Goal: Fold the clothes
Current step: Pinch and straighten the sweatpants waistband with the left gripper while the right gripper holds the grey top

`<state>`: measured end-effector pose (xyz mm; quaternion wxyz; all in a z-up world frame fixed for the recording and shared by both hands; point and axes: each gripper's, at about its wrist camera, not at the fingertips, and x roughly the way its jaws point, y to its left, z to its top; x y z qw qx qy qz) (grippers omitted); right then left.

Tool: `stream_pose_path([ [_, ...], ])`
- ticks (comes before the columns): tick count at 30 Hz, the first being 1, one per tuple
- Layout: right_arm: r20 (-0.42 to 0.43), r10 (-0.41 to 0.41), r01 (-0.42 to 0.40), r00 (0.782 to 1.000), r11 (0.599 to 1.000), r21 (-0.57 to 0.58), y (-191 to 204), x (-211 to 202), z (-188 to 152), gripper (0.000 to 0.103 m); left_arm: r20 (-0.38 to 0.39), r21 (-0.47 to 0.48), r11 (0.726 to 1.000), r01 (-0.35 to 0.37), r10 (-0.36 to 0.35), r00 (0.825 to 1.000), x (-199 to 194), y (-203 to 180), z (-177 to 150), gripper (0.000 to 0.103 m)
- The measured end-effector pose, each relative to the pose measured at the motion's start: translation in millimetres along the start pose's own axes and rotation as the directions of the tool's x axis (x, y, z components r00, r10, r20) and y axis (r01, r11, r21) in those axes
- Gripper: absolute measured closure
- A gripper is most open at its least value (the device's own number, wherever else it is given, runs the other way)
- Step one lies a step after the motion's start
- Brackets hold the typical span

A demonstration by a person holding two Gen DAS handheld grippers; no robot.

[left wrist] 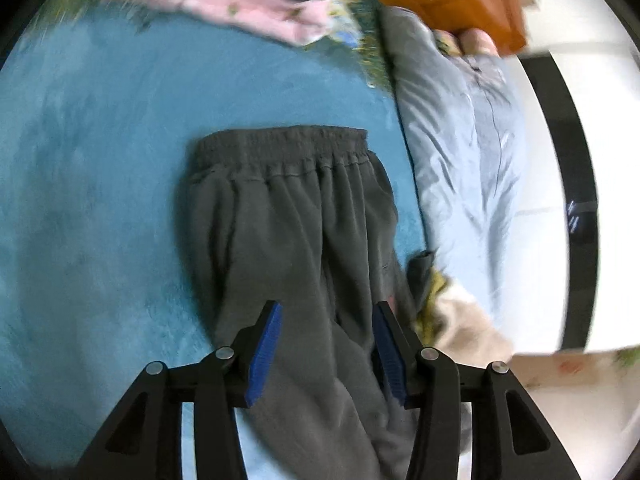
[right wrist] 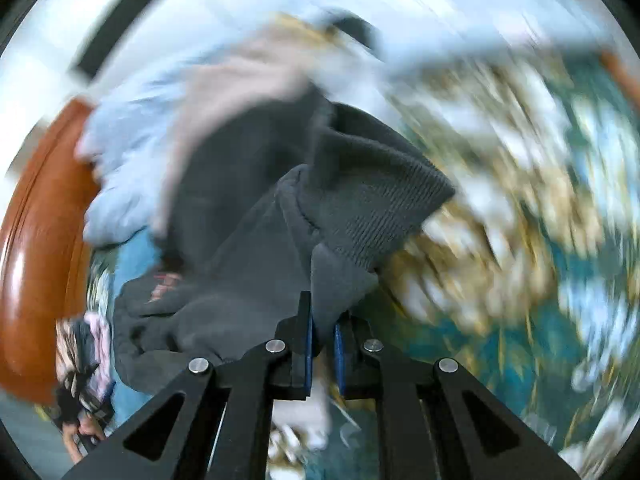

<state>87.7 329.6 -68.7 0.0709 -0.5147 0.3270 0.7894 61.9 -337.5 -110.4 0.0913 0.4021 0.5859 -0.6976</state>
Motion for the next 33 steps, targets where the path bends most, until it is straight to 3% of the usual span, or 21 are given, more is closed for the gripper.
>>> stream_pose_path([
  [2,-0.059,-0.021,0.028,0.998,0.994,0.109,-27.6,13.9,-10.2,0.094,0.012,-0.089,0.996,-0.009,0.011,1.000,-6.5,16.4,15.1,0.052],
  [4,-0.096,-0.031,0.046,0.995,0.986,0.160,-43.6,20.0,-14.8,0.095,0.032,-0.096,0.992,-0.083,0.086,0.996,-14.0,26.8,30.8,0.052],
  [8,-0.108,-0.034,0.049,0.994,0.989,0.140,-47.1,16.0,-4.0,0.095,-0.037,0.004,0.968,-0.252,0.252,0.967,-2.8,36.0,53.9,0.052],
  [10,-0.100,-0.028,0.040,0.995,0.992,0.118,-40.5,12.1,0.9,0.095,-0.068,0.054,0.959,-0.278,0.282,0.957,10.7,37.2,57.2,0.051],
  [12,-0.090,-0.024,0.032,0.996,0.996,0.089,-33.4,5.9,3.7,0.095,-0.092,0.087,0.956,-0.279,0.287,0.954,25.5,38.7,57.8,0.051],
  [16,-0.084,-0.021,0.028,0.996,0.997,0.077,-28.3,-1.7,5.0,0.095,-0.111,0.053,0.981,-0.187,0.192,0.975,41.4,44.0,59.7,0.054],
  [18,-0.087,-0.024,0.031,0.996,0.995,0.090,-28.5,-1.3,4.3,0.095,-0.116,0.043,0.984,-0.172,0.176,0.978,46.8,44.5,59.9,0.054],
  [20,-0.089,-0.023,0.032,0.996,0.994,0.102,-27.6,-2.0,4.2,0.095,-0.116,0.062,0.977,-0.203,0.210,0.971,52.2,41.8,61.0,0.077],
  [21,-0.089,-0.022,0.032,0.996,0.994,0.107,-26.7,-2.6,4.3,0.095,-0.112,0.072,0.972,-0.224,0.231,0.967,53.8,39.7,61.1,0.095],
  [22,-0.088,-0.019,0.029,0.996,0.993,0.111,-25.4,-3.9,4.8,0.095,-0.101,0.079,0.968,-0.239,0.246,0.964,53.3,36.8,60.5,0.098],
  [27,-0.090,0.008,0.004,0.996,0.991,0.130,-15.7,-14.3,8.5,0.096,0.008,0.125,0.964,-0.235,0.236,0.972,23.1,14.4,58.2,0.099],
  [31,-0.106,0.034,-0.023,0.994,0.995,0.101,-7.8,-40.6,-2.0,0.096,0.092,0.184,0.967,-0.177,0.163,0.982,-31.4,1.7,50.7,0.099],
  [33,-0.132,0.036,-0.027,0.991,0.997,0.068,-8.2,-50.0,-15.9,0.096,0.123,0.223,0.957,-0.185,0.160,0.979,-58.5,6.2,45.4,0.099],
])
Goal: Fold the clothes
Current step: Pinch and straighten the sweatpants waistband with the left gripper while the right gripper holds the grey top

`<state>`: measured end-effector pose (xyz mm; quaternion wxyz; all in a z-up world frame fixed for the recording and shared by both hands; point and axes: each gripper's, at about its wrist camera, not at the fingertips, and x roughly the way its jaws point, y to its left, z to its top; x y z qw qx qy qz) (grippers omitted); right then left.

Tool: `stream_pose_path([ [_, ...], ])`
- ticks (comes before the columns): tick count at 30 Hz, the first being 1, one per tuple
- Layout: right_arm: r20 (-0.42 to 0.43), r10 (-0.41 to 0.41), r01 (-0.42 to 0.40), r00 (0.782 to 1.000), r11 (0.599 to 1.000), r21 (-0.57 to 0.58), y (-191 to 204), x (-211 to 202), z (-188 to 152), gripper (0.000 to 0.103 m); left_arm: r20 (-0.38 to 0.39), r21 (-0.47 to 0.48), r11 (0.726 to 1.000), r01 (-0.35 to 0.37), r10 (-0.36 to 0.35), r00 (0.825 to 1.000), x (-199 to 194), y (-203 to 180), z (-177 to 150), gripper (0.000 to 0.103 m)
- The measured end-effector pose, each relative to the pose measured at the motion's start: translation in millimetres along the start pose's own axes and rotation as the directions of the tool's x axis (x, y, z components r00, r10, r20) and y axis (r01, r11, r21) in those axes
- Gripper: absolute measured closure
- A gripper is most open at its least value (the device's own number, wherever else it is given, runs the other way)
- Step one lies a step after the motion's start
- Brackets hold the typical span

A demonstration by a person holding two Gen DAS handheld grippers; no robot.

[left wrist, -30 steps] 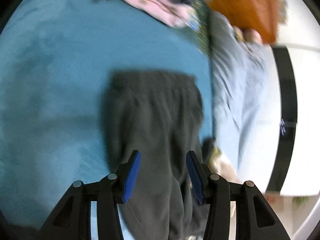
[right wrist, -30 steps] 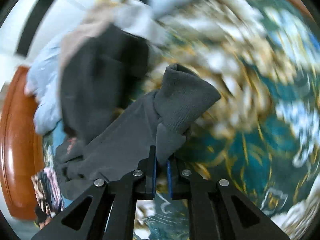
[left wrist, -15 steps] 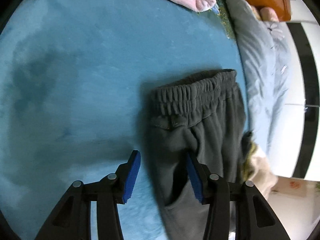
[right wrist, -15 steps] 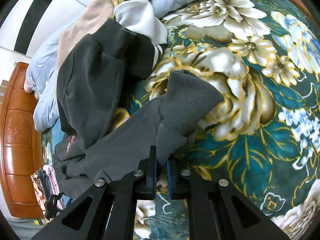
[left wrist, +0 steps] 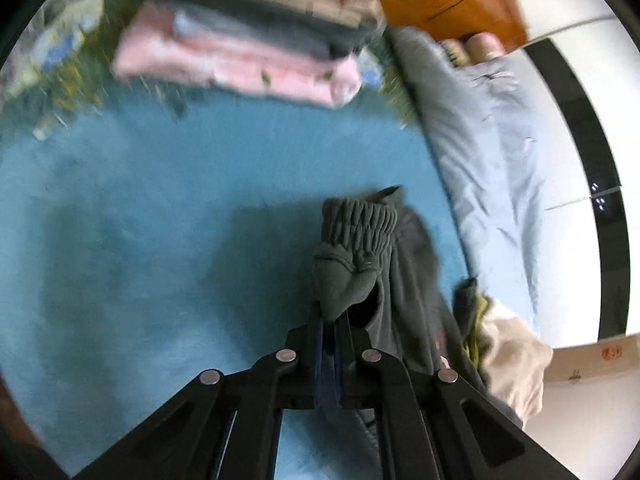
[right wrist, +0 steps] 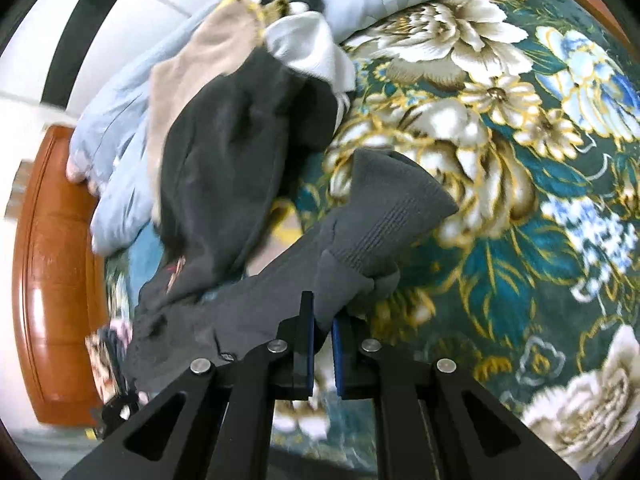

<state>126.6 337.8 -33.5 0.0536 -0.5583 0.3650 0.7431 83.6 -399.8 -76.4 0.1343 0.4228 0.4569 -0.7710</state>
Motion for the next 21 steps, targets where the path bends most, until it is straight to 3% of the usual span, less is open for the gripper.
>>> stream_pose_path([
  [3,-0.066,-0.036,0.034,0.997,0.999,-0.028,-11.3,8.9,-20.7,0.096,0.008,0.062,0.996,-0.062,0.061,0.998,-20.6,23.5,-6.1,0.099],
  [10,-0.174,-0.057,0.059,0.983,0.998,0.006,-46.6,61.9,-42.4,0.096,-0.071,0.029,0.986,-0.167,0.169,0.983,23.0,78.7,-24.2,0.099],
  [14,-0.229,-0.039,0.032,0.973,0.999,-0.035,-45.5,62.5,-43.1,0.093,-0.088,-0.023,0.992,-0.126,0.124,0.988,25.8,91.1,-24.3,0.098],
  [16,-0.281,-0.046,0.012,0.959,0.993,-0.121,-33.9,56.5,-40.1,0.078,-0.101,-0.009,0.993,-0.118,0.117,0.988,23.5,86.5,-23.0,0.095],
  [18,-0.312,-0.036,-0.034,0.949,0.975,-0.218,-19.2,48.4,-32.5,0.070,-0.118,0.000,0.995,-0.102,0.102,0.988,16.9,78.2,-19.5,0.093],
  [21,-0.228,0.015,-0.091,0.973,0.941,-0.326,8.3,31.7,-2.1,0.062,-0.096,0.013,0.993,-0.114,0.115,0.989,0.7,60.2,-7.3,0.082],
])
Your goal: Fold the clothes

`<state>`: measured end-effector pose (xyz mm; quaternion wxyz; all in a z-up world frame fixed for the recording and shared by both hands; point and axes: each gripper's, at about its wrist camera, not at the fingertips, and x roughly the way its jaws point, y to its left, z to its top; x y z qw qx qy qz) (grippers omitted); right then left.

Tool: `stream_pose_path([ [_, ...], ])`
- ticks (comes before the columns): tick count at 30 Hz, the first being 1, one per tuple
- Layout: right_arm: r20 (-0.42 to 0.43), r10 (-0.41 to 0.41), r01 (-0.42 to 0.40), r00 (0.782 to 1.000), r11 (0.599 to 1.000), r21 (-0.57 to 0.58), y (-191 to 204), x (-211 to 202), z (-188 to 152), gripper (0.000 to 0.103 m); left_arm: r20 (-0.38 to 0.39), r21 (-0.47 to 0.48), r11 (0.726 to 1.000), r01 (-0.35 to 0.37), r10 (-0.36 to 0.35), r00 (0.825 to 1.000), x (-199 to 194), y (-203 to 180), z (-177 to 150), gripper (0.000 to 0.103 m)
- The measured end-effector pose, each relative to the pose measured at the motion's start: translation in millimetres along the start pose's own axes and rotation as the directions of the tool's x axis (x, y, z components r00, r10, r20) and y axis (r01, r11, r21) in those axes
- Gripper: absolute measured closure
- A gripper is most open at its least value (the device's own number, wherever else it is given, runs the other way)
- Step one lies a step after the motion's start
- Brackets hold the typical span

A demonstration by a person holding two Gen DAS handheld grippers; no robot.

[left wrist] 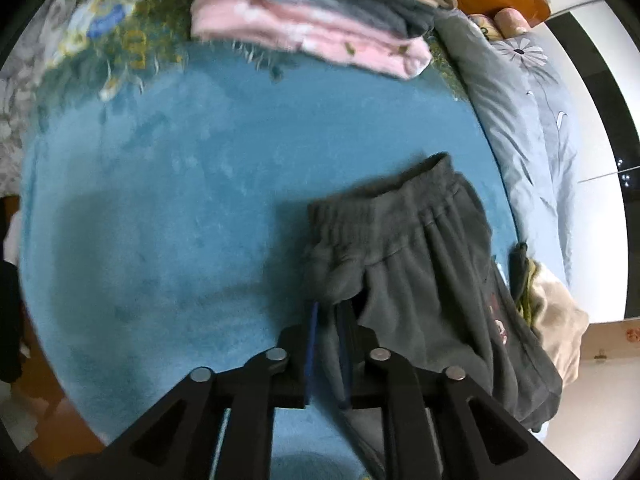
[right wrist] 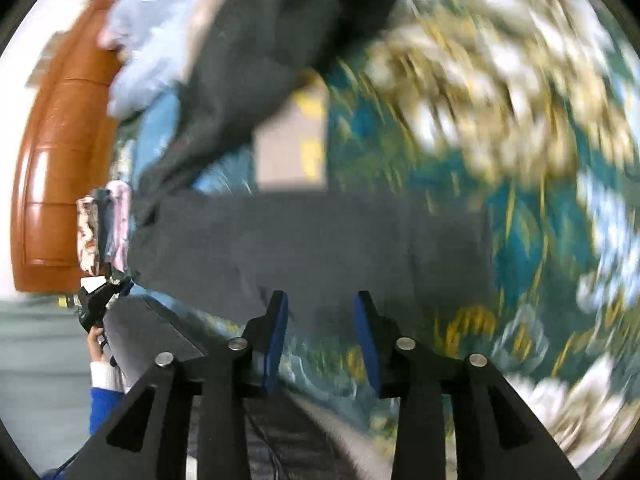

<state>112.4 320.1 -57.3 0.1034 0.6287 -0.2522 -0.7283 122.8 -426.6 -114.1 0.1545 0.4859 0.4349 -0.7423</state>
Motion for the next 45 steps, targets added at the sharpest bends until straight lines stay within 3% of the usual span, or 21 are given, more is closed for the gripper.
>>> stream_pose_path([
  [2,0.126,0.001,-0.002,0.992,1.000,0.004,0.8,-2.6,29.7,0.057,0.046,-0.015,1.000,0.021,-0.021,0.999,-17.3,-13.2,2.7,0.074],
  [6,0.291,0.054,-0.096,0.955,0.987,0.130,-17.2,23.3,93.6,0.057,0.120,-0.034,0.978,0.204,-0.199,0.973,-43.9,-61.0,-2.6,0.060],
  [7,0.323,0.075,-0.133,0.943,0.978,0.162,-21.6,28.4,103.8,0.057,0.123,-0.030,0.965,0.259,-0.254,0.959,-46.1,-76.1,-9.7,0.051],
  [9,0.381,0.097,-0.194,0.920,0.955,0.224,-29.0,42.6,125.6,0.057,0.096,-0.005,0.925,0.380,-0.378,0.921,-41.9,-111.1,-30.1,0.046],
  [11,0.412,0.082,-0.192,0.908,0.953,0.234,-29.8,50.6,139.6,0.057,0.044,0.019,0.887,0.461,-0.461,0.886,-29.2,-137.4,-47.5,0.044],
  [12,0.428,0.061,-0.175,0.902,0.956,0.234,-29.5,55.0,148.0,0.057,0.013,0.024,0.879,0.476,-0.476,0.879,-17.5,-147.9,-56.5,0.044],
  [14,0.442,0.022,-0.150,0.897,0.955,0.255,-31.8,62.4,158.8,0.057,-0.034,0.023,0.888,0.459,-0.458,0.888,6.8,-161.5,-72.1,0.044],
  [19,0.448,0.066,-0.218,0.892,0.930,0.297,-37.6,72.1,169.3,0.058,-0.083,0.045,0.916,0.399,-0.394,0.915,44.0,-168.0,-104.2,0.046],
  [20,0.441,0.079,-0.227,0.894,0.928,0.295,-35.6,70.4,169.6,0.062,-0.080,0.049,0.917,0.396,-0.392,0.916,43.7,-168.6,-105.9,0.046],
  [21,0.434,0.096,-0.241,0.896,0.925,0.292,-33.4,67.9,169.5,0.086,-0.077,0.052,0.918,0.394,-0.390,0.918,43.5,-169.3,-107.5,0.046],
  [22,0.428,0.101,-0.244,0.898,0.924,0.293,-30.6,64.2,169.0,0.094,-0.074,0.056,0.919,0.391,-0.387,0.919,43.3,-169.9,-109.1,0.046],
  [23,0.430,0.100,-0.241,0.897,0.927,0.286,-26.0,56.8,166.8,0.094,-0.073,0.055,0.921,0.386,-0.382,0.921,43.3,-169.4,-110.4,0.046],
  [28,0.550,0.059,-0.166,0.833,0.975,0.147,4.2,-6.4,122.4,0.096,-0.070,0.018,0.921,0.389,-0.387,0.919,42.8,-158.4,-110.6,0.045],
  [29,0.559,0.033,-0.141,0.828,0.978,0.151,4.3,-9.6,112.9,0.096,-0.065,0.013,0.919,0.394,-0.392,0.918,42.7,-156.9,-110.5,0.045],
  [33,0.474,-0.087,-0.042,0.876,0.966,0.254,-23.0,20.0,94.9,0.096,-0.079,0.004,0.920,0.392,-0.391,0.917,42.2,-154.2,-110.7,0.044],
  [37,0.410,-0.090,-0.072,0.908,0.929,0.363,-53.6,45.4,92.9,0.096,-0.092,-0.011,0.920,0.392,-0.392,0.915,42.2,-150.6,-108.9,0.044],
  [41,0.392,-0.078,-0.060,0.917,0.943,0.328,-46.4,35.8,105.7,0.091,-0.115,-0.103,0.877,0.469,-0.479,0.870,38.9,-136.8,-99.3,0.044],
  [42,0.388,-0.079,-0.049,0.918,0.950,0.308,-42.2,29.2,107.0,0.085,-0.111,-0.103,0.870,0.482,-0.492,0.863,34.3,-132.8,-93.6,0.044],
  [43,0.388,-0.080,-0.041,0.918,0.955,0.295,-36.7,24.4,105.4,0.076,-0.100,-0.088,0.870,0.485,-0.493,0.864,27.4,-128.9,-86.2,0.044],
  [45,0.379,-0.065,-0.038,0.923,0.965,0.259,-32.2,8.3,98.2,0.068,-0.068,-0.036,0.892,0.450,-0.451,0.890,9.6,-115.4,-66.1,0.042],
])
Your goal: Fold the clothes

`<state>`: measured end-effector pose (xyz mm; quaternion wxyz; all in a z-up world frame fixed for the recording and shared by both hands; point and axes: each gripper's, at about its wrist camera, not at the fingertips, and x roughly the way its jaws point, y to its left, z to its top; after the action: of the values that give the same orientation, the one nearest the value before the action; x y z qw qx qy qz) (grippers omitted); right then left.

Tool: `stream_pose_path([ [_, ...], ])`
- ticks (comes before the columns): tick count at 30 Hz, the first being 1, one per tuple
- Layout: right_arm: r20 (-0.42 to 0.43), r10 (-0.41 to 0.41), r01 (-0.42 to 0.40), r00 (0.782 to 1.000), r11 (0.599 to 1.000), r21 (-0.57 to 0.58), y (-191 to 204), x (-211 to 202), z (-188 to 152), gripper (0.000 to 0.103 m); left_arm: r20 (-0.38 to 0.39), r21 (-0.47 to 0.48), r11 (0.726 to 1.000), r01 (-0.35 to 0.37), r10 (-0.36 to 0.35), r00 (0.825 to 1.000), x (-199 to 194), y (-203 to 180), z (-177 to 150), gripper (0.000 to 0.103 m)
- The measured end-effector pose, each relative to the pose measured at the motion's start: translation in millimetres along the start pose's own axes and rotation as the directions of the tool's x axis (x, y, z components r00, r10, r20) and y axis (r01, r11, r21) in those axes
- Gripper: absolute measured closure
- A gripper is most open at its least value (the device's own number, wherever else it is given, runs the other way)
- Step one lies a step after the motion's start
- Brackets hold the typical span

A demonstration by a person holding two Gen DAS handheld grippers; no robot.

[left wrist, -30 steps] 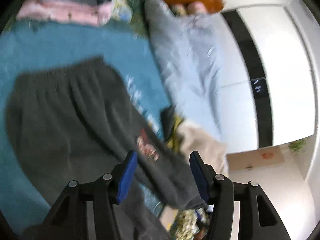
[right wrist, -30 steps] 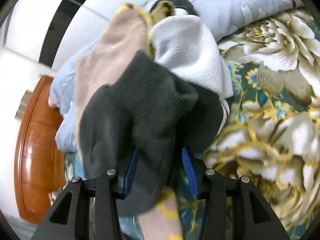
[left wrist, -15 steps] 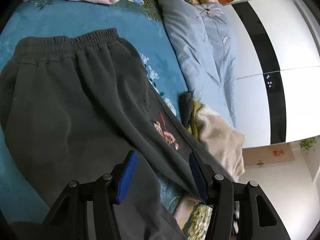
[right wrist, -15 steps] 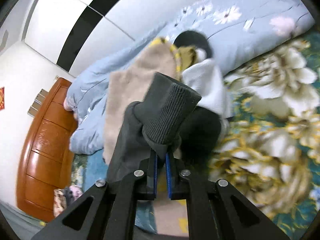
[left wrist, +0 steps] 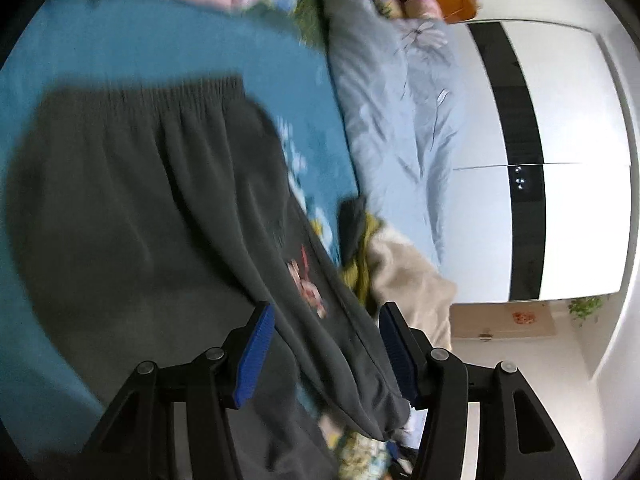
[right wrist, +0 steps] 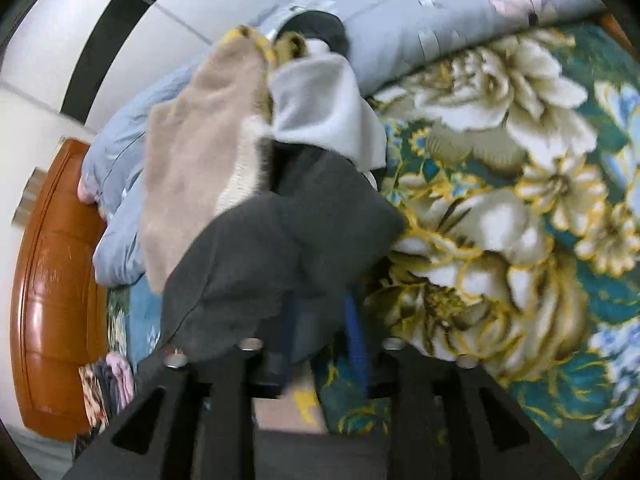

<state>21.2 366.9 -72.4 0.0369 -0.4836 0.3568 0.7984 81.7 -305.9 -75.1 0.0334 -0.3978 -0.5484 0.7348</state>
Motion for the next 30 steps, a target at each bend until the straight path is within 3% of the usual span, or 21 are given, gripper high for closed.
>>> stream_pose_path([
  [2,-0.045,0.027,-0.028,0.999,0.999,-0.029,3.8,-20.7,-14.3,0.065,0.038,0.045,0.996,-0.082,0.080,0.996,-23.0,7.6,19.3,0.035],
  [4,-0.125,0.057,-0.065,0.991,0.996,-0.062,0.6,-34.6,-31.8,0.059,0.071,0.066,0.972,-0.227,0.222,0.972,-41.4,24.9,37.2,0.035],
  [6,-0.260,0.082,-0.109,0.962,0.990,-0.091,-9.7,-45.9,-59.1,0.056,0.075,0.050,0.944,-0.327,0.323,0.944,-51.1,50.6,49.2,0.035],
  [8,-0.335,0.058,-0.100,0.940,0.989,-0.109,-21.4,-53.3,-84.0,0.056,0.056,0.021,0.929,-0.370,0.368,0.928,-53.9,76.0,54.0,0.035],
  [14,-0.415,0.042,-0.031,0.909,0.999,0.034,-75.1,-52.0,-135.0,0.051,-0.034,0.036,0.897,-0.442,0.443,0.896,-27.7,118.0,47.6,0.035],
  [20,-0.369,0.190,-0.099,0.910,0.963,0.252,-97.2,-23.7,-148.2,0.047,-0.039,-0.007,0.918,-0.396,0.395,0.918,-15.6,132.0,37.8,0.036],
  [22,-0.366,0.178,-0.079,0.913,0.960,0.270,-97.2,-15.7,-149.2,0.047,-0.037,-0.008,0.921,-0.390,0.389,0.920,-16.7,131.8,37.9,0.038],
  [23,-0.372,0.171,-0.066,0.912,0.958,0.279,-96.7,-12.6,-149.1,0.047,-0.036,-0.009,0.921,-0.389,0.389,0.921,-17.6,131.6,37.6,0.040],
  [24,-0.377,0.165,-0.054,0.911,0.956,0.288,-96.1,-9.5,-149.0,0.048,-0.037,-0.015,0.922,-0.386,0.385,0.922,-18.5,132.2,37.6,0.051],
  [25,-0.381,0.155,-0.041,0.912,0.956,0.292,-94.5,-7.5,-148.1,0.059,-0.041,-0.028,0.925,-0.379,0.378,0.925,-19.3,133.6,38.0,0.067],
  [27,-0.374,0.120,-0.022,0.919,0.966,0.256,-84.1,-11.9,-139.2,0.090,-0.044,-0.050,0.932,-0.359,0.357,0.933,-23.0,136.9,41.7,0.086],
  [30,-0.348,0.129,-0.056,0.928,0.975,0.213,-63.6,-30.2,-119.6,0.095,-0.020,-0.011,0.923,-0.384,0.384,0.923,-26.5,125.2,42.4,0.095],
])
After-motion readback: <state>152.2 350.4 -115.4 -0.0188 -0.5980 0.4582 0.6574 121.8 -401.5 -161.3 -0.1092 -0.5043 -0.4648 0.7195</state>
